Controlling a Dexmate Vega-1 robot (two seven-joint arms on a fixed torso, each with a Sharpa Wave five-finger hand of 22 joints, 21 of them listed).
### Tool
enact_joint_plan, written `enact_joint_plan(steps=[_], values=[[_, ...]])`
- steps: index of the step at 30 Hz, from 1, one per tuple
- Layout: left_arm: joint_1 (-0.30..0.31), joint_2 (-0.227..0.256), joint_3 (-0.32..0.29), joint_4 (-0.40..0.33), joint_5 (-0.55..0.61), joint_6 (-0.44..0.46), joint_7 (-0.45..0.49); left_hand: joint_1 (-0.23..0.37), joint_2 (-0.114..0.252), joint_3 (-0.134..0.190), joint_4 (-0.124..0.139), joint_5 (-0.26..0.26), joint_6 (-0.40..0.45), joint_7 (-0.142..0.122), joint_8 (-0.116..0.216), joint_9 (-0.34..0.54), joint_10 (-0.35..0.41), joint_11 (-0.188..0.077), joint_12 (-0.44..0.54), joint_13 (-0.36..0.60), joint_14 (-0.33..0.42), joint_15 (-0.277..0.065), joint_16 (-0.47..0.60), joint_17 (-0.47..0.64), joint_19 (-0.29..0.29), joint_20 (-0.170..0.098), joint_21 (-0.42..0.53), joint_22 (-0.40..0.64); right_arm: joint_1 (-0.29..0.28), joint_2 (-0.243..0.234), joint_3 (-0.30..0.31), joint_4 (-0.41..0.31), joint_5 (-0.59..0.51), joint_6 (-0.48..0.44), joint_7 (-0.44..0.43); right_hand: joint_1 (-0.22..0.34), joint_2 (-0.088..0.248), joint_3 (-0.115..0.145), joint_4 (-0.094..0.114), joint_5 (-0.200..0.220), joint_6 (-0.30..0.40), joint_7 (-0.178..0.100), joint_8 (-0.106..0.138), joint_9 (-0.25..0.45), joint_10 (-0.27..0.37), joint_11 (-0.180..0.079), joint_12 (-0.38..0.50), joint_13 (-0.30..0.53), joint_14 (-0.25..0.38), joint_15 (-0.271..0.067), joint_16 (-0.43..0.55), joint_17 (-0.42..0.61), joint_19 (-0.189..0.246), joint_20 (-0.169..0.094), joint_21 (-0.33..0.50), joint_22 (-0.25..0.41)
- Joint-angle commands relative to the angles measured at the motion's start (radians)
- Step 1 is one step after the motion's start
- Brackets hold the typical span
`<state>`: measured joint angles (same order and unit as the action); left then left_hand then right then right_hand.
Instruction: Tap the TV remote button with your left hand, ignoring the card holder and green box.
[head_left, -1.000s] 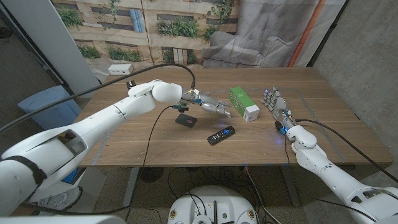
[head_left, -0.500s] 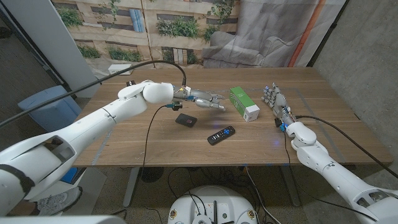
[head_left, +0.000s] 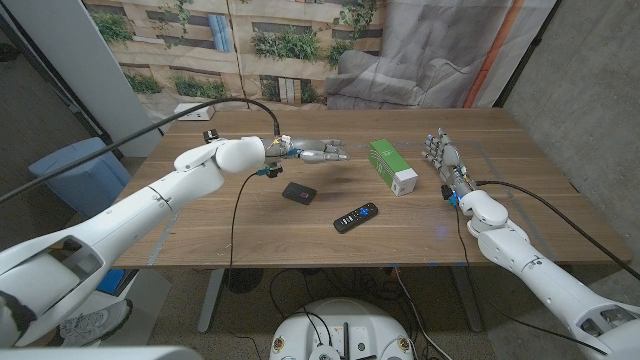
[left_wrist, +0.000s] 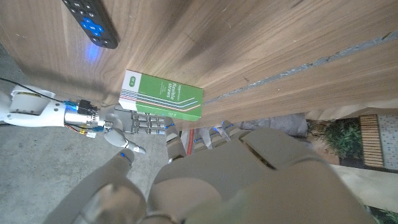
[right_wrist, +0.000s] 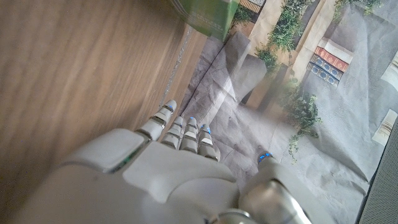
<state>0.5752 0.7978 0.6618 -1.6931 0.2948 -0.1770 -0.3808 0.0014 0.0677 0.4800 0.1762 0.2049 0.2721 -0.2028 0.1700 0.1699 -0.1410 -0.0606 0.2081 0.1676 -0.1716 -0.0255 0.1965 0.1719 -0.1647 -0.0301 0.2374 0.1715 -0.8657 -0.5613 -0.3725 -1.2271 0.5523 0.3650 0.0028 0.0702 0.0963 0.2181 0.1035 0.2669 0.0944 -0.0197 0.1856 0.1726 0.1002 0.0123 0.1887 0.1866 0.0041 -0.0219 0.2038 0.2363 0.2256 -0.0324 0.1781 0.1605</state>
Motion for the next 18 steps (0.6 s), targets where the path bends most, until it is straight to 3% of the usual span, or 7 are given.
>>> enact_joint_plan(steps=[1, 6, 18], values=[[0.090, 0.019, -0.067, -0.030, -0.043, 0.083, 0.161, 0.010, 0.119, 0.017, -0.003, 0.006, -0.028, -0.007, -0.005, 0.001, 0.010, -0.002, 0.005, 0.003, -0.105, -0.007, 0.002, 0.003, -0.052, -0.056, 0.002, 0.003, 0.026, -0.011, -0.019, -0.026, -0.015, -0.059, -0.006, -0.007, 0.007, 0.009, -0.002, 0.005, -0.005, 0.000, -0.002, 0.003, 0.001, -0.004, 0.006, 0.000, 0.003, -0.001, 0.005, 0.003, 0.001, -0.005, 0.003, 0.004], [0.132, 0.007, -0.086, -0.039, -0.071, 0.110, 0.234, 0.013, 0.117, 0.031, -0.006, 0.005, -0.051, -0.006, -0.003, 0.001, 0.021, -0.001, 0.002, 0.003, -0.088, -0.010, 0.001, 0.002, -0.030, -0.053, 0.004, 0.002, 0.028, -0.012, -0.022, -0.037, -0.018, -0.073, -0.014, -0.007, 0.006, 0.009, -0.002, 0.005, -0.005, 0.000, -0.002, 0.003, 0.000, -0.003, 0.005, 0.000, 0.004, -0.002, 0.005, 0.002, 0.003, -0.007, 0.004, 0.004], [0.238, -0.009, -0.129, -0.085, -0.115, 0.184, 0.405, 0.018, 0.109, 0.067, -0.015, 0.001, -0.195, -0.010, -0.010, 0.000, 0.045, -0.002, -0.008, 0.003, -0.056, -0.023, -0.007, 0.001, 0.005, -0.050, -0.006, 0.002, 0.024, -0.020, -0.024, -0.073, -0.017, -0.107, -0.028, -0.008, 0.006, 0.011, -0.003, 0.005, -0.009, -0.002, -0.002, 0.003, 0.001, -0.004, 0.005, 0.000, 0.005, -0.002, 0.006, 0.001, 0.005, -0.006, 0.005, 0.004]])
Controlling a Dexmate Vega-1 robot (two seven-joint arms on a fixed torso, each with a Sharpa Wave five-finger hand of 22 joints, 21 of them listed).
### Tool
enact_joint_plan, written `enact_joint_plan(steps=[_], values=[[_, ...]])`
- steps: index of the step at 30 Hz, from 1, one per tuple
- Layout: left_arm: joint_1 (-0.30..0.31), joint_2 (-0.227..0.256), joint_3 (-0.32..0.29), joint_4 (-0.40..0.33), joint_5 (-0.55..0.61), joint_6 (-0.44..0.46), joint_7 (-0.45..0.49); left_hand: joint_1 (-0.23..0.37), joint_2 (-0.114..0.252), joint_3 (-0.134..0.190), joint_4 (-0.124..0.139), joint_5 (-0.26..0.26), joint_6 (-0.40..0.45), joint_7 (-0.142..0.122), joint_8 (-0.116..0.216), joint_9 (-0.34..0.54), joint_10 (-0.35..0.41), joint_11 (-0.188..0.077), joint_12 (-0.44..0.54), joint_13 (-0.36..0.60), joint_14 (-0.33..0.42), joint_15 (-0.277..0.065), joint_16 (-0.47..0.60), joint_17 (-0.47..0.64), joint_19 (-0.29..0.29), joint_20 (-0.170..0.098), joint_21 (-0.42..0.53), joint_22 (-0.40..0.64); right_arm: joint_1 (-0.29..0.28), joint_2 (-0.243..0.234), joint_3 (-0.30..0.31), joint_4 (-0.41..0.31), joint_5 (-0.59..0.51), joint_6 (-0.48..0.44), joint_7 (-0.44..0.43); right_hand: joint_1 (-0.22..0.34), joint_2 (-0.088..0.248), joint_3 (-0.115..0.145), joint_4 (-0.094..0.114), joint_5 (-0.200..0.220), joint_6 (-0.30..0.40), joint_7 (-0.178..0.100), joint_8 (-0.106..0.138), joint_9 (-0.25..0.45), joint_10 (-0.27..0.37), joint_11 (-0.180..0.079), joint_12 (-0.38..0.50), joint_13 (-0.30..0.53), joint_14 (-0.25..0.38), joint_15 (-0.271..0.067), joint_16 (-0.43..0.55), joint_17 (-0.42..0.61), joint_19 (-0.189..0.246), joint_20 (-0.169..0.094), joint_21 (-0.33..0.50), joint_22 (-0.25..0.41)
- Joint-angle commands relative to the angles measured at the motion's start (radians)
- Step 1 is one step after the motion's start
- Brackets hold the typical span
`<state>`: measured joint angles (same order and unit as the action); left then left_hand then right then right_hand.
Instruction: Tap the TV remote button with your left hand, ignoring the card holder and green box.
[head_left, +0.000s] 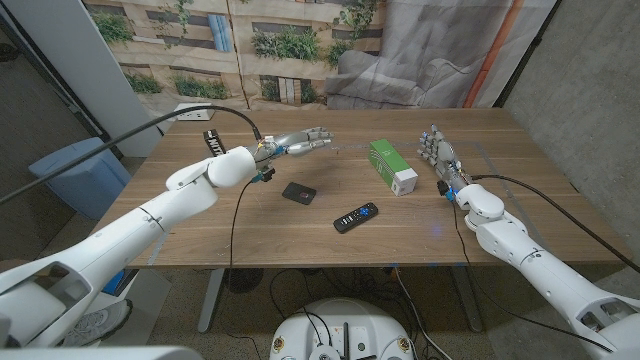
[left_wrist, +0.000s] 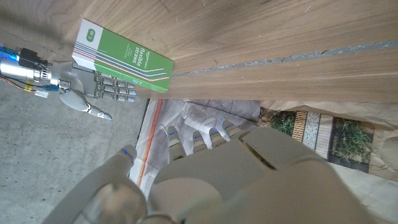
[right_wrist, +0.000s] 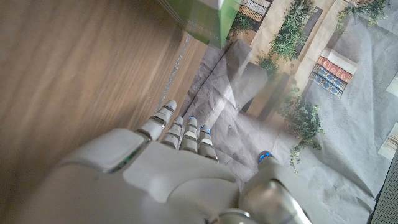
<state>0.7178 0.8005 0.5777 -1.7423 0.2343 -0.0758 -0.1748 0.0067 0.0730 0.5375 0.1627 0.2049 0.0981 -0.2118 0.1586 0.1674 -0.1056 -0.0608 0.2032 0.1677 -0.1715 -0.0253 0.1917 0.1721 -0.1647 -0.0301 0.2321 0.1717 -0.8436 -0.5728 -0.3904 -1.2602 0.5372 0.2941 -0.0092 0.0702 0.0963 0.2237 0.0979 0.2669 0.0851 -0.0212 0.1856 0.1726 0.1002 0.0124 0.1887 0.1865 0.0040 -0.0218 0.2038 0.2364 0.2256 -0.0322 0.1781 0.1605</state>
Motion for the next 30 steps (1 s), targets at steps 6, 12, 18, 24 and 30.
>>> enact_joint_plan(steps=[6, 12, 18, 24, 30], values=[[0.137, -0.052, -0.071, -0.009, -0.123, 0.077, 0.284, 0.015, 0.097, 0.028, -0.010, -0.001, -0.053, 0.056, 0.012, 0.002, 0.030, -0.007, -0.006, 0.003, -0.020, -0.022, -0.003, -0.001, 0.058, -0.081, 0.002, 0.000, 0.002, -0.003, -0.009, -0.049, -0.002, -0.039, -0.020, -0.008, 0.006, 0.006, 0.003, 0.005, 0.000, 0.000, -0.002, 0.003, 0.002, -0.004, 0.005, 0.000, 0.005, -0.003, 0.006, 0.000, 0.006, -0.007, 0.006, 0.004], [0.160, -0.086, -0.090, 0.031, -0.178, 0.052, 0.352, 0.016, 0.094, 0.036, -0.013, -0.003, -0.052, 0.108, 0.017, 0.002, 0.033, 0.002, -0.010, 0.003, -0.004, -0.020, -0.005, -0.001, 0.079, -0.096, 0.000, -0.002, 0.001, 0.005, -0.010, -0.054, 0.001, -0.040, -0.024, -0.009, 0.006, 0.007, 0.003, 0.005, -0.008, 0.004, -0.004, 0.003, -0.001, -0.007, 0.004, -0.001, 0.005, -0.004, 0.005, -0.001, 0.007, -0.008, 0.006, 0.004], [0.177, -0.113, -0.111, 0.065, -0.239, 0.029, 0.397, 0.016, 0.091, 0.045, -0.017, -0.004, -0.048, 0.175, 0.019, 0.002, 0.035, 0.016, -0.014, 0.003, 0.008, -0.022, -0.008, -0.001, 0.099, -0.104, -0.006, -0.002, 0.002, 0.017, -0.011, -0.054, -0.004, -0.034, -0.041, -0.010, 0.006, 0.008, 0.003, 0.005, -0.024, 0.020, -0.009, 0.002, -0.011, -0.015, 0.000, -0.001, 0.000, -0.007, 0.004, -0.002, 0.007, -0.012, 0.006, 0.004], [0.199, -0.160, -0.141, 0.105, -0.313, -0.023, 0.459, 0.015, 0.089, 0.048, -0.018, -0.004, -0.040, 0.191, 0.022, 0.002, 0.035, 0.026, -0.015, 0.003, 0.015, -0.023, -0.008, -0.001, 0.114, -0.110, -0.006, -0.002, 0.004, 0.025, -0.015, -0.061, -0.013, -0.034, -0.057, -0.011, 0.007, 0.009, 0.003, 0.005, -0.031, 0.030, -0.009, 0.002, -0.011, -0.019, 0.000, -0.001, 0.000, -0.009, 0.004, -0.002, 0.011, -0.019, 0.007, 0.004], [0.209, -0.185, -0.154, 0.143, -0.367, -0.065, 0.479, 0.014, 0.086, 0.049, -0.019, -0.005, -0.048, 0.197, 0.018, 0.002, 0.027, 0.034, -0.019, 0.003, 0.021, -0.020, -0.008, -0.001, 0.121, -0.111, -0.008, -0.003, 0.005, 0.028, -0.018, -0.067, -0.017, -0.038, -0.063, -0.011, 0.007, 0.011, 0.003, 0.005, -0.036, 0.037, -0.009, 0.002, -0.012, -0.021, 0.000, -0.001, 0.002, -0.012, 0.004, -0.003, 0.013, -0.022, 0.008, 0.004]])
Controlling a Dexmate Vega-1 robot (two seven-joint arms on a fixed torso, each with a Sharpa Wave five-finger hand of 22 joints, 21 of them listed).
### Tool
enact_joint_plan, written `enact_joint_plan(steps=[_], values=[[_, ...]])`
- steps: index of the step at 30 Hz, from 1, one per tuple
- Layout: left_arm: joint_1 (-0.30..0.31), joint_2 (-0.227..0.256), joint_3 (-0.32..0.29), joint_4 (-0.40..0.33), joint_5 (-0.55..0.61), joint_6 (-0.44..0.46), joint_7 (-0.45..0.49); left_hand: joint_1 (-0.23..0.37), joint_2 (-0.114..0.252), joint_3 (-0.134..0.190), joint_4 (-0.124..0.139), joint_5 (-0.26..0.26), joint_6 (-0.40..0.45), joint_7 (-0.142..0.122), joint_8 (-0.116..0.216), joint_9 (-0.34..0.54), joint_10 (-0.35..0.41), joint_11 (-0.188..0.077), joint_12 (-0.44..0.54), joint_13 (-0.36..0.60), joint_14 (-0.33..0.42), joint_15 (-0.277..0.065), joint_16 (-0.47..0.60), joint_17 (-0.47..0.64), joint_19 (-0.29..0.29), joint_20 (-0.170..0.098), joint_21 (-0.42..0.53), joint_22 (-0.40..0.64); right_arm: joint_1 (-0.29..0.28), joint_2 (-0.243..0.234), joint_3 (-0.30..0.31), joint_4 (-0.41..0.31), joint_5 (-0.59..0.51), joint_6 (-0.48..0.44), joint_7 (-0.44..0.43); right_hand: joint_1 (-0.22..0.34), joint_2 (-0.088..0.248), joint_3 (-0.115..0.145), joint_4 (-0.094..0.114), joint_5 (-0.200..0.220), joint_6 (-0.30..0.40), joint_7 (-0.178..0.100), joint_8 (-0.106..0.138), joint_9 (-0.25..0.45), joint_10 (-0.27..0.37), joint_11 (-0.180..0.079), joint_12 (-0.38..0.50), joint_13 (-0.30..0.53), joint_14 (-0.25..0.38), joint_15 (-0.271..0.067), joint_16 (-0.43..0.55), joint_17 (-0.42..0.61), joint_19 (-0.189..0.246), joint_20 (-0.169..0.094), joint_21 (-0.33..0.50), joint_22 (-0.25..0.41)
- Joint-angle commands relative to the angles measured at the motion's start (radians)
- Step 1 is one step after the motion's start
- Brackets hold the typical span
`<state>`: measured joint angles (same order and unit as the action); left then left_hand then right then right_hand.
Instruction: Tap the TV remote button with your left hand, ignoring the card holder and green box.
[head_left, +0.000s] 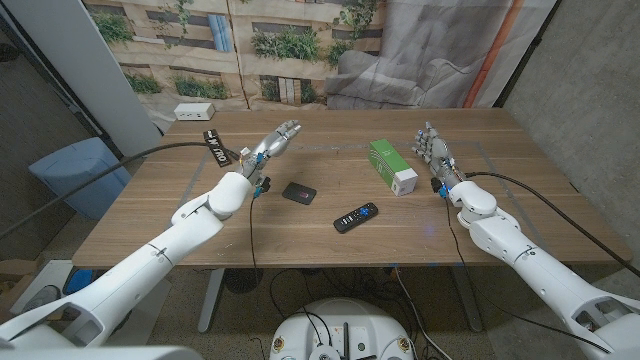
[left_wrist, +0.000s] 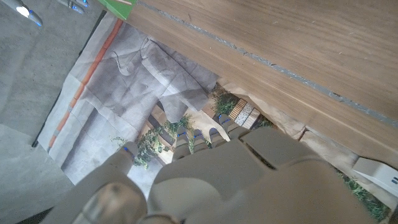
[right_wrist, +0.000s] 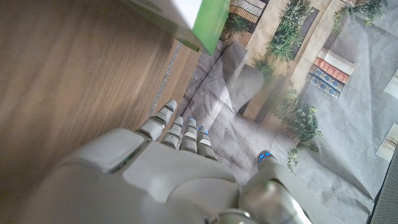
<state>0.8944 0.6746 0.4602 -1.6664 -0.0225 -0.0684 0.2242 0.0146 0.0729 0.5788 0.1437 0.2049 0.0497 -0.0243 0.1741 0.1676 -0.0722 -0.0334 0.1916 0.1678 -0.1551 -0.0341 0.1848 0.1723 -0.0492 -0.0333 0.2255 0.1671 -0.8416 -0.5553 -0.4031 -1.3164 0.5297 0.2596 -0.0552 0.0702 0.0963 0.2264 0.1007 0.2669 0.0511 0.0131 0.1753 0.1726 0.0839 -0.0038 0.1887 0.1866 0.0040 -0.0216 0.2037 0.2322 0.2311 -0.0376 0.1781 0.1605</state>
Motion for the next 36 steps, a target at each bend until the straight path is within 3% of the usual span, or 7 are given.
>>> enact_joint_plan(steps=[1, 5, 17, 27, 36], values=[[0.033, -0.064, -0.038, 0.073, -0.116, -0.077, 0.087, 0.006, 0.086, 0.008, 0.000, -0.005, -0.002, 0.011, 0.002, 0.002, -0.008, 0.007, -0.007, 0.002, 0.005, -0.012, -0.002, -0.001, 0.007, -0.108, -0.002, 0.002, 0.003, 0.012, -0.005, -0.009, -0.009, -0.003, -0.017, -0.011, 0.007, 0.008, 0.001, 0.005, -0.002, 0.003, 0.001, 0.002, 0.006, -0.005, 0.000, -0.002, 0.003, -0.012, 0.005, 0.001, 0.009, -0.017, 0.008, 0.004], [0.042, -0.099, -0.049, 0.092, -0.142, -0.082, 0.133, 0.005, 0.082, 0.009, -0.002, -0.005, -0.002, 0.008, 0.003, 0.001, -0.007, 0.013, -0.007, 0.002, 0.018, -0.009, -0.001, -0.002, -0.009, -0.106, -0.014, 0.002, 0.005, 0.022, -0.004, 0.002, -0.009, 0.013, -0.018, -0.011, 0.007, 0.009, 0.000, 0.005, -0.004, 0.005, 0.002, 0.002, 0.008, -0.004, 0.001, -0.002, 0.005, -0.011, 0.006, 0.001, 0.012, -0.019, 0.009, 0.004], [0.022, -0.137, -0.062, 0.207, -0.237, -0.175, 0.107, 0.007, 0.076, 0.013, -0.009, -0.006, 0.014, 0.015, 0.006, 0.001, 0.012, 0.014, -0.003, 0.001, 0.047, -0.014, 0.001, -0.005, -0.047, -0.109, -0.035, 0.003, 0.009, 0.044, -0.010, 0.017, -0.048, 0.047, -0.066, -0.011, 0.007, 0.011, -0.001, 0.005, -0.005, 0.006, 0.005, 0.002, 0.012, -0.003, 0.003, -0.002, 0.019, -0.005, 0.010, -0.002, 0.014, -0.011, 0.008, 0.003], [0.009, -0.185, -0.064, 0.292, -0.290, -0.246, 0.104, 0.005, 0.072, 0.013, -0.012, -0.007, 0.019, 0.018, 0.006, 0.001, 0.019, 0.015, -0.003, 0.001, 0.057, -0.011, -0.002, -0.006, -0.075, -0.113, -0.045, 0.003, -0.001, 0.063, 0.000, 0.039, -0.035, 0.073, -0.076, -0.017, 0.006, 0.011, 0.002, 0.005, -0.003, 0.006, 0.007, 0.001, 0.021, 0.000, 0.004, -0.003, 0.024, -0.001, 0.011, -0.003, -0.019, -0.016, -0.003, 0.004], [-0.008, -0.199, -0.060, 0.356, -0.331, -0.292, 0.058, 0.000, 0.072, 0.012, -0.009, -0.008, 0.016, 0.020, 0.003, 0.001, 0.012, 0.015, -0.007, 0.001, 0.046, -0.008, -0.009, -0.005, -0.088, -0.123, -0.045, 0.004, 0.004, 0.076, 0.002, 0.059, -0.003, 0.078, -0.042, -0.029, 0.008, 0.011, 0.009, 0.005, -0.031, 0.000, 0.001, 0.002, -0.009, -0.012, -0.007, -0.004, -0.016, -0.007, -0.003, -0.004, -0.069, -0.020, -0.009, 0.004]])
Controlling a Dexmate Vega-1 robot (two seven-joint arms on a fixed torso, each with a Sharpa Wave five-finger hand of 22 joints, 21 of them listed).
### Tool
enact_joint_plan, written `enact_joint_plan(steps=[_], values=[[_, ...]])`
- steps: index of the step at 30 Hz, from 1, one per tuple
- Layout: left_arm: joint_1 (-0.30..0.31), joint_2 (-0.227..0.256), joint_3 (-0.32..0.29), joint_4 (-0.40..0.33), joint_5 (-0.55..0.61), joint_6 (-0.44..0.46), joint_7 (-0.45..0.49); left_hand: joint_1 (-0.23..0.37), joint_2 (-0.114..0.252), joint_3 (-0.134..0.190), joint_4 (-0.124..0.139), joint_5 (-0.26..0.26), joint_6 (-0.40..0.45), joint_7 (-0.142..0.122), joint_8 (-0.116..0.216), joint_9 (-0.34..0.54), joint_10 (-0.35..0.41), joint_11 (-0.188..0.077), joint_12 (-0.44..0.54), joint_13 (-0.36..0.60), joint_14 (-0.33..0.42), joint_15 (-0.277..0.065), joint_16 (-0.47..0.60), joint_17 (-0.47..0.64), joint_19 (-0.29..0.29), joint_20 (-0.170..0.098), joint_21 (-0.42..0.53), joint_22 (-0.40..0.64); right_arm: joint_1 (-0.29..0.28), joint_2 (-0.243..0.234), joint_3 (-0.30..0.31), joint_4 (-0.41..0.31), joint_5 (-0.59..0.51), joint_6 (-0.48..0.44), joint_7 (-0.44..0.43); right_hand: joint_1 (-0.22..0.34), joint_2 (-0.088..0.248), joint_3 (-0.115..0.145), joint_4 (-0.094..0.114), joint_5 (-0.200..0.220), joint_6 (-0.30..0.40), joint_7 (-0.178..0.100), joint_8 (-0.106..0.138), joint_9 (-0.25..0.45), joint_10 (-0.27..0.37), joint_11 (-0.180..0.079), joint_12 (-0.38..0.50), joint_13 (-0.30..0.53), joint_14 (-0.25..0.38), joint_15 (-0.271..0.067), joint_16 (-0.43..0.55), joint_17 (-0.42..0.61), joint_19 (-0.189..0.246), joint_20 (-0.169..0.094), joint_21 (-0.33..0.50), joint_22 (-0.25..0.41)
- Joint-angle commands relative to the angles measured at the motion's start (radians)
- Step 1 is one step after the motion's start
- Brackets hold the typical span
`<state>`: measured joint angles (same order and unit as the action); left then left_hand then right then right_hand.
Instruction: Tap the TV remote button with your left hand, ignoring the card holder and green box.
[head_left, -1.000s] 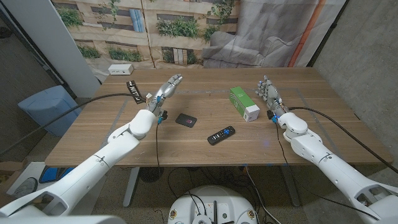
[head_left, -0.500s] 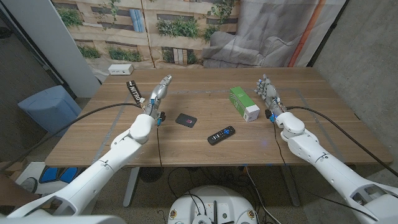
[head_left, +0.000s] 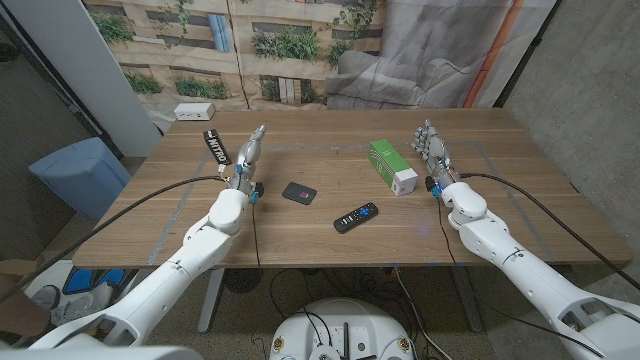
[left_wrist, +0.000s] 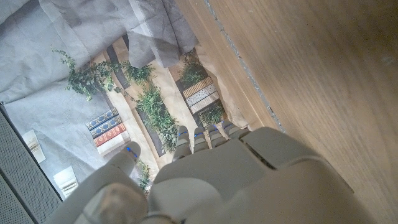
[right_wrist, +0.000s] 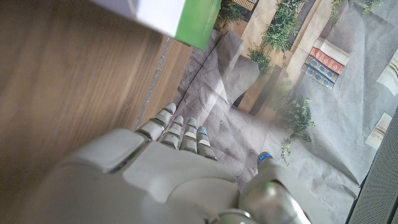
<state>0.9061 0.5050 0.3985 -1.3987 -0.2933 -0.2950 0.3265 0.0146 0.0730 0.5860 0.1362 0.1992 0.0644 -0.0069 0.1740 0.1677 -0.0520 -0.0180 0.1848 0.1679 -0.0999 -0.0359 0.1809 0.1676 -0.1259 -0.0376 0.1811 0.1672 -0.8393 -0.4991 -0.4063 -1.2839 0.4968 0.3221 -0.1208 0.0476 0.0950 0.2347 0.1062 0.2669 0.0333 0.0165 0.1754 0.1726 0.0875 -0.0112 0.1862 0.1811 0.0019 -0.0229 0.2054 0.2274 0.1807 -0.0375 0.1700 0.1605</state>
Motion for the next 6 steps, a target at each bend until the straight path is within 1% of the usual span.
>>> enact_joint_plan(steps=[1, 6], values=[[-0.020, -0.034, 0.001, 0.093, -0.064, -0.068, -0.042, 0.000, 0.072, 0.004, -0.001, -0.002, 0.001, 0.003, 0.003, 0.001, -0.011, 0.001, -0.001, 0.000, -0.010, -0.006, -0.005, 0.000, -0.012, -0.121, 0.000, 0.004, 0.002, 0.021, 0.006, 0.028, 0.031, 0.015, 0.023, -0.007, 0.010, 0.003, 0.004, 0.005, -0.018, -0.003, 0.000, 0.002, -0.015, -0.004, -0.005, 0.001, -0.019, -0.006, -0.007, 0.000, -0.023, -0.020, -0.001, 0.004], [-0.019, -0.042, -0.001, 0.110, -0.084, -0.084, -0.051, -0.003, 0.071, 0.003, 0.002, -0.002, -0.001, 0.003, 0.002, 0.001, -0.012, -0.001, -0.002, 0.001, -0.013, -0.004, -0.006, 0.001, -0.008, -0.126, 0.003, 0.004, 0.005, 0.035, 0.009, 0.052, 0.041, 0.032, 0.027, -0.009, 0.011, 0.003, 0.006, 0.005, -0.024, -0.003, 0.001, 0.002, -0.021, -0.001, -0.005, 0.001, -0.025, -0.002, -0.008, -0.001, -0.031, -0.017, 0.001, 0.004]])
